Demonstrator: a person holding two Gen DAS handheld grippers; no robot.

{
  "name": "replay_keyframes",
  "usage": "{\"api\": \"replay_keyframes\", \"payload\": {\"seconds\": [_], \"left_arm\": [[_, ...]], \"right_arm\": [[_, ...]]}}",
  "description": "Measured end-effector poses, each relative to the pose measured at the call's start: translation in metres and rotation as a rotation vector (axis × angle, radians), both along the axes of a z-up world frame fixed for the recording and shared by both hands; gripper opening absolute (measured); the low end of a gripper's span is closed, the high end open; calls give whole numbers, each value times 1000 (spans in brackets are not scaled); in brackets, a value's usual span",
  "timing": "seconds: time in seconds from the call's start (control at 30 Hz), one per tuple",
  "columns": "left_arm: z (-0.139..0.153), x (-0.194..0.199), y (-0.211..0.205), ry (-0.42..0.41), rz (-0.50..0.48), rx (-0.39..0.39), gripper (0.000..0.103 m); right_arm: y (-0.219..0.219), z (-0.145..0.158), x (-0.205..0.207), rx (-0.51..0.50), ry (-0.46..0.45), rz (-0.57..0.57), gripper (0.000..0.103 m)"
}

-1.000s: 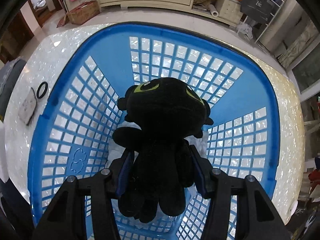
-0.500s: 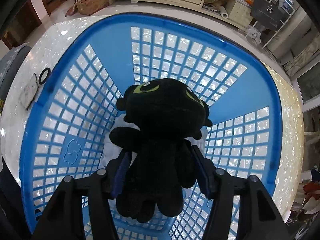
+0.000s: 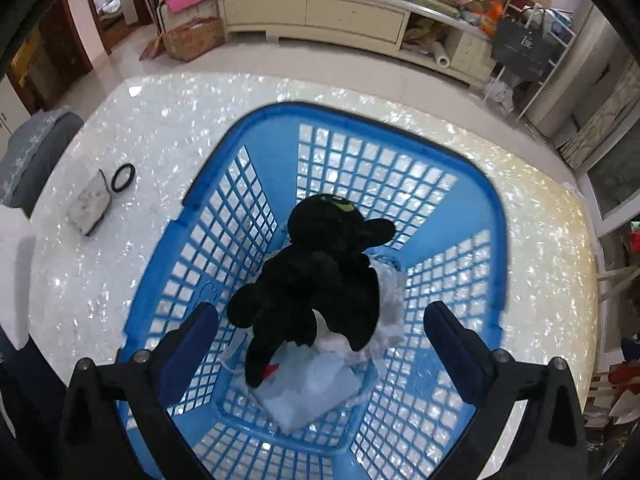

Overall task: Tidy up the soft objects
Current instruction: 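Carry the white sponge over the basket with the left tool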

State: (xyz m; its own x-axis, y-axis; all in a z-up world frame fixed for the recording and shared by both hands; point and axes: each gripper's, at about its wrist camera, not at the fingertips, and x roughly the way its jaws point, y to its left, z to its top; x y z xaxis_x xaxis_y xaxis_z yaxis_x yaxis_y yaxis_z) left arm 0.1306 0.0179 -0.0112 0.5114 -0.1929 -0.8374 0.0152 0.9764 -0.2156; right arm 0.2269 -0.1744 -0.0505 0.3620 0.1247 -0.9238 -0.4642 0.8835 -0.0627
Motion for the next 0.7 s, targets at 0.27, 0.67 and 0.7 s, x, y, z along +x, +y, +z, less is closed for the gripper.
{"api": "replay_keyframes", "payload": {"seconds": [0.27, 0.67, 0.7], "left_arm": [[18, 10, -36, -44, -99, 4, 12], [22, 41, -111, -58, -342, -15, 12], [20, 44, -117, -54, -361, -10, 12]], "right_arm": [[-44, 26, -26, 39, -74, -59, 103], [-99, 30, -67, 65, -137, -155, 103], [-103, 29, -69, 66, -138, -161, 103]]}}
